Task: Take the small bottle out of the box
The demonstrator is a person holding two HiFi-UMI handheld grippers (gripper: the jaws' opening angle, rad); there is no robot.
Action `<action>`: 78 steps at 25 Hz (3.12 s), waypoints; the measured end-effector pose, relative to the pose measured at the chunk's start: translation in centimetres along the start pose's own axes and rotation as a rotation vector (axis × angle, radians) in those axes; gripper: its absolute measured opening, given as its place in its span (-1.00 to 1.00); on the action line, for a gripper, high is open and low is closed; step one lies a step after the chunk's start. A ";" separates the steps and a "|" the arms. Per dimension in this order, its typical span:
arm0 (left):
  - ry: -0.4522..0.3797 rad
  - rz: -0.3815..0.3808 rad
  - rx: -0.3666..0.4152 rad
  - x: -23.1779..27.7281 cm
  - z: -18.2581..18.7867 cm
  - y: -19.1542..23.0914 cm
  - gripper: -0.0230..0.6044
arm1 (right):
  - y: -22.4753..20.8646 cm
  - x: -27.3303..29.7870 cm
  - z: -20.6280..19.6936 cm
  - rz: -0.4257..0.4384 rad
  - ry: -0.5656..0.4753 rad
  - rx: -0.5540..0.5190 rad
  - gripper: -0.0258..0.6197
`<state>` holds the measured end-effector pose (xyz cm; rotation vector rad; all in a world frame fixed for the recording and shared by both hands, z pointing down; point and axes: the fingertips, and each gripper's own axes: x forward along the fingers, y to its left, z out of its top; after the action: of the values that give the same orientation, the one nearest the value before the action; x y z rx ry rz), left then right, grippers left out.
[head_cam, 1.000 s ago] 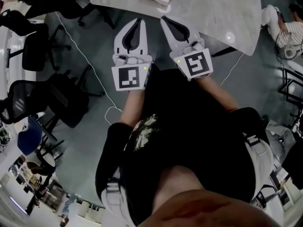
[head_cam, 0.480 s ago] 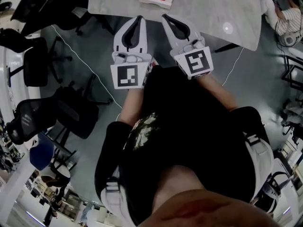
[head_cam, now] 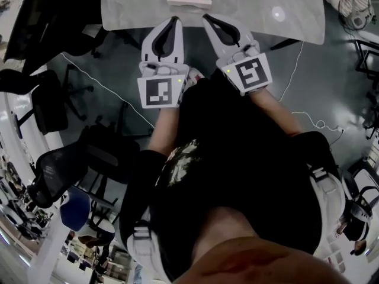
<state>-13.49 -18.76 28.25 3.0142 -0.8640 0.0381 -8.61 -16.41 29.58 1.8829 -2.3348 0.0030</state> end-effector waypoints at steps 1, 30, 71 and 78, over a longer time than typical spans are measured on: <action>0.004 -0.011 -0.003 0.2 -0.4 0.0 -0.89 | -0.1 0.0 -0.4 -0.010 0.006 0.005 -0.93; 0.116 -0.066 0.006 9.1 -4.3 4.3 -0.89 | -7.8 7.5 -5.4 -0.022 0.085 0.050 -0.93; 0.434 -0.284 0.025 28.8 -16.5 13.2 -0.89 | -20.7 22.1 -18.0 0.067 0.306 0.165 -0.62; 0.432 -0.313 0.027 29.1 -16.2 13.4 -0.89 | -20.9 23.1 -17.4 0.067 0.315 0.153 -0.62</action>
<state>3.77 -45.35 45.16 2.9444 -0.3541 0.6694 8.82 -41.78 47.60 1.7165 -2.2310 0.4633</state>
